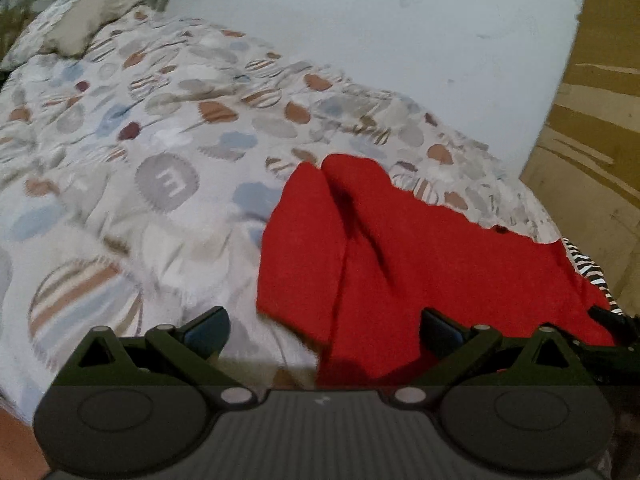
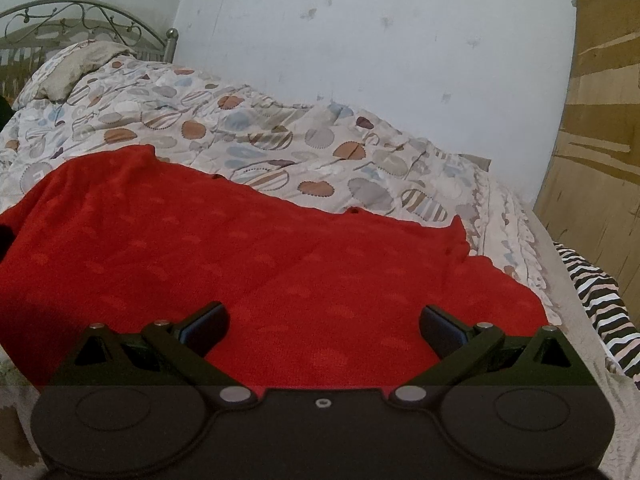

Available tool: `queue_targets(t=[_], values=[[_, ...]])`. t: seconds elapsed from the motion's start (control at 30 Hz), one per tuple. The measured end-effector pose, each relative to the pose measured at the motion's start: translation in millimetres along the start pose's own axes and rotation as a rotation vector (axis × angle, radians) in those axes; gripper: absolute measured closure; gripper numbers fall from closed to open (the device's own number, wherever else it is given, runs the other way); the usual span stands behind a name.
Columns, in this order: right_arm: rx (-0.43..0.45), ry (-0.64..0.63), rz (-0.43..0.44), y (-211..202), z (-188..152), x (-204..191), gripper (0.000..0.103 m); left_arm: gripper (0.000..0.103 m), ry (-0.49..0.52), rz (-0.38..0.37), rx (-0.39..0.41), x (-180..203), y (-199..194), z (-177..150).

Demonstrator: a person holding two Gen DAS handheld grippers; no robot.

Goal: Fold small clothes

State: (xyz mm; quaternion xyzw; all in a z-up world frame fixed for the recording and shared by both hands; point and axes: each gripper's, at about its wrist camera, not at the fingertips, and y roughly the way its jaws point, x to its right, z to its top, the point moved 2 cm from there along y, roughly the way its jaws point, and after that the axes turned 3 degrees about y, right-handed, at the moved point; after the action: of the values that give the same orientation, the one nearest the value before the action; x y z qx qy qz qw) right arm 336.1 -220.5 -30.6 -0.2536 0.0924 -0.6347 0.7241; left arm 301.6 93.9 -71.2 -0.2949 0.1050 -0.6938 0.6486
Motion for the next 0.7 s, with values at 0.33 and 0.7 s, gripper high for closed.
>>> queue_targets(t=[0.33,0.7], values=[[0.007,-0.004,-0.008,-1.1,0.8,0.1,0.001,0.02,-0.103,-0.12,-0.031,-21.2,31.7,17.5],[0.02,-0.007,-0.013,-3.2,2.7,0.3,0.001,0.072,-0.088,-0.063,0.013,-8.1,14.1,21.2]])
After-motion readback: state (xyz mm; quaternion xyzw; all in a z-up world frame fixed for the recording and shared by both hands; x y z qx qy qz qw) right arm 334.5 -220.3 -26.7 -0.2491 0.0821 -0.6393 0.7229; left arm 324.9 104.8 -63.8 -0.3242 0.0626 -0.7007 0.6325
